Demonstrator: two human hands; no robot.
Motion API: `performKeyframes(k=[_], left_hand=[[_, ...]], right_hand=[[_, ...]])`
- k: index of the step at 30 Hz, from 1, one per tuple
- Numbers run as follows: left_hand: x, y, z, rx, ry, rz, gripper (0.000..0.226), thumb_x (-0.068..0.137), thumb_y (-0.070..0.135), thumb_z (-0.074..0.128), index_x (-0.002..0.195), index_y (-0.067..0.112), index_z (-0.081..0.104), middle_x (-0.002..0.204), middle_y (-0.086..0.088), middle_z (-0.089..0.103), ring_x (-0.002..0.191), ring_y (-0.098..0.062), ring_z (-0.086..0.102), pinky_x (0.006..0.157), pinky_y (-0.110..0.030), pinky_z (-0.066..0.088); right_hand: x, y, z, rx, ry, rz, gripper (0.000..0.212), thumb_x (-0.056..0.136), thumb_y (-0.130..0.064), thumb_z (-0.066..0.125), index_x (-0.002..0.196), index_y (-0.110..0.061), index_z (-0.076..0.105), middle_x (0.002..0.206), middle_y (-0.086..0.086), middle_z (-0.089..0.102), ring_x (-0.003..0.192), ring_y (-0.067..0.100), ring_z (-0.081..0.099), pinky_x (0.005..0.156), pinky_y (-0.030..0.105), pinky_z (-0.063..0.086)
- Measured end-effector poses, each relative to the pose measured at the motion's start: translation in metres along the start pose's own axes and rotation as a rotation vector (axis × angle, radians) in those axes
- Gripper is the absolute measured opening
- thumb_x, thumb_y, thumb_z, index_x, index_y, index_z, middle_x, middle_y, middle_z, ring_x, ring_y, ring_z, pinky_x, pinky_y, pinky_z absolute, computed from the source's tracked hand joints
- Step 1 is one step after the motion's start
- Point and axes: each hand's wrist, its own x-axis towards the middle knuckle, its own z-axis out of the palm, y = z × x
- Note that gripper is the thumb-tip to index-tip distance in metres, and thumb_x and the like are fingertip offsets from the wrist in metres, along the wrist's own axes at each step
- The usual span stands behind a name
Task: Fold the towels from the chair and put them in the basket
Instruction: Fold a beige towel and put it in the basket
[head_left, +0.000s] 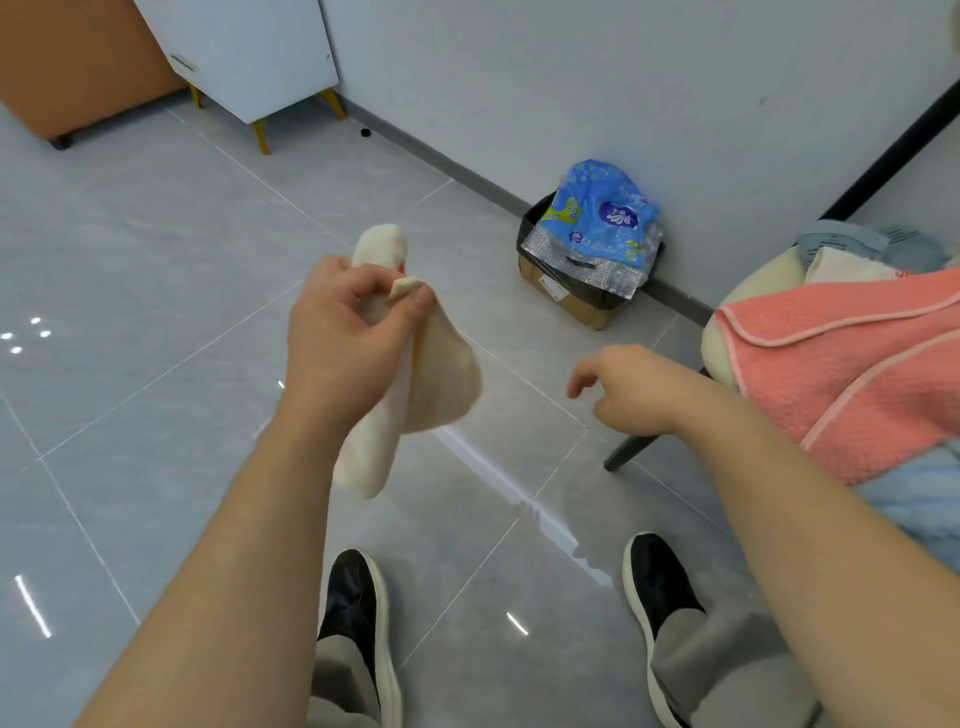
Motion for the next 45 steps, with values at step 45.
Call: performKeyframes(k=[45], left_hand=[[-0.017, 0.009, 0.032, -0.239, -0.373, -0.237, 0.014, 0.095, 0.002, 0.062, 0.106, 0.011, 0.062, 0.089, 0.000, 0.078, 0.086, -0.017, 0.074, 0.075, -0.028, 0.060]], right_hand=[[-0.005, -0.058, -0.002, 0.737, 0.449, -0.322, 0.012, 0.093, -0.038, 0.067, 0.094, -0.030, 0.059, 0.065, -0.012, 0.058, 0.061, 0.001, 0.051, 0.058, 0.017, 0.038]])
